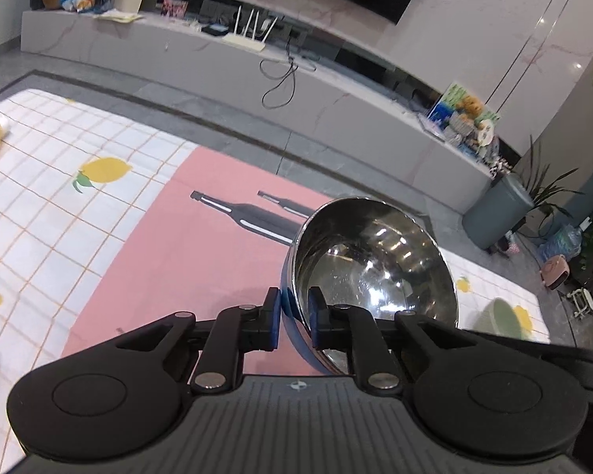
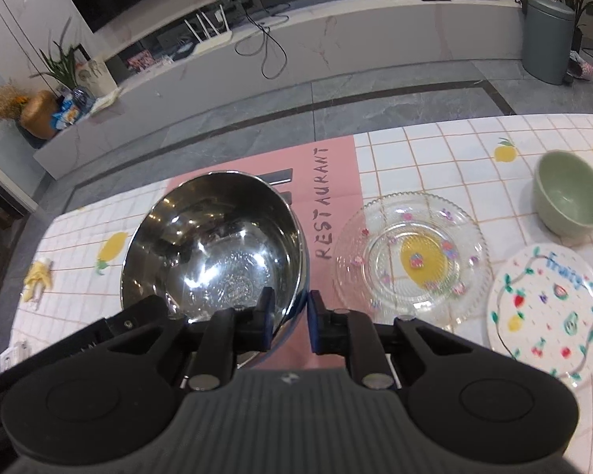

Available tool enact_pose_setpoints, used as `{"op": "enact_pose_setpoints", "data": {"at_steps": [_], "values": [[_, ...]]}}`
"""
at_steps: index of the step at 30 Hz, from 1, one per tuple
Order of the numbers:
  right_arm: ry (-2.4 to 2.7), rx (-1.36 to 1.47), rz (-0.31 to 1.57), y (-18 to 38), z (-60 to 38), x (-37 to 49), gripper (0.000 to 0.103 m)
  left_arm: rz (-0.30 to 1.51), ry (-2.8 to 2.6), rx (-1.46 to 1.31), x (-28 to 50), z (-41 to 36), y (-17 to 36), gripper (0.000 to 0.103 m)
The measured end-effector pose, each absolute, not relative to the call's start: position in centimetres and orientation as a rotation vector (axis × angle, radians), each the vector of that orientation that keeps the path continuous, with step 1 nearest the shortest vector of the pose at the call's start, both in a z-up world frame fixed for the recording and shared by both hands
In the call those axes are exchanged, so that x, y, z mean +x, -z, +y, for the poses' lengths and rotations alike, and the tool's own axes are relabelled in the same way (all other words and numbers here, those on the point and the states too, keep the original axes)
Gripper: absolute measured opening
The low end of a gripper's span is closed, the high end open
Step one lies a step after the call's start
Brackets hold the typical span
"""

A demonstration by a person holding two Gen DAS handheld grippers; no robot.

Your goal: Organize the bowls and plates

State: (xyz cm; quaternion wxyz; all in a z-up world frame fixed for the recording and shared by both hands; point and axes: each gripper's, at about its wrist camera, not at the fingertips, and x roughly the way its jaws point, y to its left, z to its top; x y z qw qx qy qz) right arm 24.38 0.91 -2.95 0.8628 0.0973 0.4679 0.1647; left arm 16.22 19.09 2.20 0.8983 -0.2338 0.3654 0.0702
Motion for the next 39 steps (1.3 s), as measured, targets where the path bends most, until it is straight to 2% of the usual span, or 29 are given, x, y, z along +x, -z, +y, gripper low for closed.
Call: {"op": "enact_pose_setpoints", "data": {"at_steps": [14,23,39], "values": [[-0.392,0.226,0.919,-1.2,-4.6,13.4,0.015,0.665,-0.117,-0.469,7.8,15.1,-6.4,0.014],[-0.392,0.255,0.984,0.3,-7.5,9.0,0.015,0.706,-0.106,-0.47,4.6,13.2,-5.1,0.015],[-0.406,0.236,1.083,3.2,-8.9,6.9,0.015,0.823,-0.099,-0.505,1.2,12.7,-1.5,0.015]]}}
